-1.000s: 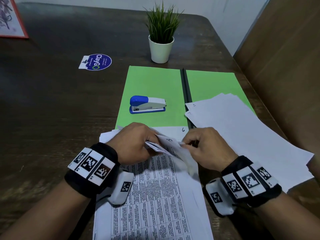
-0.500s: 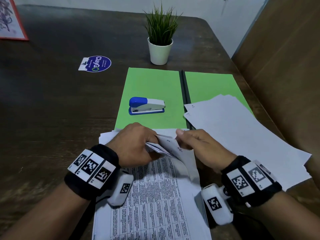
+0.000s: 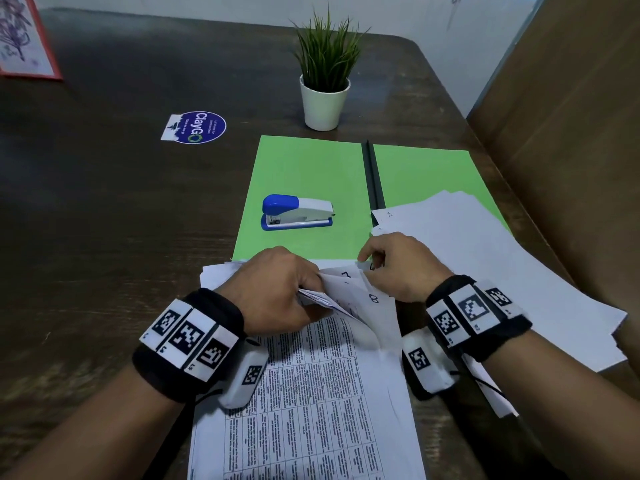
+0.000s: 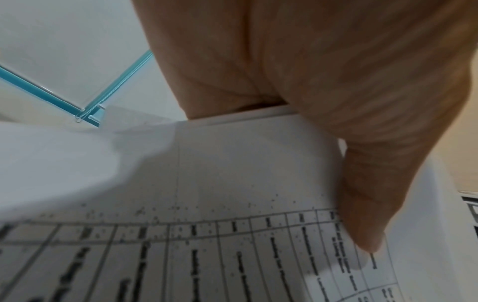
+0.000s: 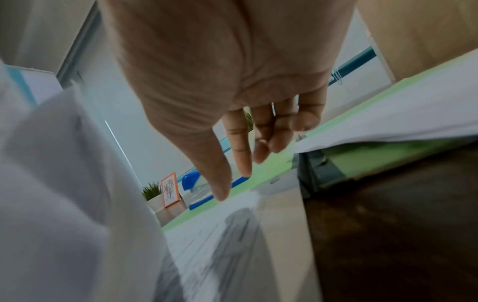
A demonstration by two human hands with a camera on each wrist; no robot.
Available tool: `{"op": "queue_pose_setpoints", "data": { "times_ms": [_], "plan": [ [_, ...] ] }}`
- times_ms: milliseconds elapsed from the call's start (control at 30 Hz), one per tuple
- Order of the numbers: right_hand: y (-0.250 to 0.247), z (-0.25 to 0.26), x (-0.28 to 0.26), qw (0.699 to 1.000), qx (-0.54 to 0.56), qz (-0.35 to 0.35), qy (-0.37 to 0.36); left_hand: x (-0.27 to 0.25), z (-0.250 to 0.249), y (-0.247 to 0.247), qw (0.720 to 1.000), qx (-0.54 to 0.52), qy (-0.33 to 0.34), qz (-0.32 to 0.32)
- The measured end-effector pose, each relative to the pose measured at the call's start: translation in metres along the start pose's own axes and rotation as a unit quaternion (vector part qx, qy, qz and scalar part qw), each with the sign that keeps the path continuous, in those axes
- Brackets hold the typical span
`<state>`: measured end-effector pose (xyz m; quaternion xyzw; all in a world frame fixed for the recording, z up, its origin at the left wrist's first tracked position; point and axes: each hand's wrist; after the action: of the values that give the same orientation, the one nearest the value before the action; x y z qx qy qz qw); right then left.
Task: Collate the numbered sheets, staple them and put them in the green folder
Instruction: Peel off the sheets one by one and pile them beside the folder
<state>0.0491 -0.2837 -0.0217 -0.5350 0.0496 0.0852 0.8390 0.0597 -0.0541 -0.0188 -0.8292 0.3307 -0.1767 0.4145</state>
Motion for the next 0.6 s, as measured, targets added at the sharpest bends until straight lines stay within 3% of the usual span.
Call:
{"op": "queue_pose_setpoints", "data": {
  "times_ms": [300,533,600],
  "plan": [
    [0.004,-0.003,0.002,0.998,-0.019,0.057,0.012,-0.002,-0.005,-0.003,1.000,0.010,-0.004,0.009],
    [0.010,-0.012,-0.009,0.979,0.181,-0.082,-0.046,-0.002,-0.006,-0.003,1.000,0.018,-0.005,0.006],
    [0.013,-0.011,-0.019,0.975,0.173,-0.101,-0.095,-0.002,-0.006,-0.004,1.000,0.015,-0.006,0.008]
  ]
}}
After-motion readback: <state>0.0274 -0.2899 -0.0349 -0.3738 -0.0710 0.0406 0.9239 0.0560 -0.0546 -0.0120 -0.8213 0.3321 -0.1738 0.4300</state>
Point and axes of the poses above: each hand's wrist, its own x-axis towards the middle knuckle, its own y-axis out of the palm, z = x × y, and after that the axes turned 6 degrees about -y, right-handed
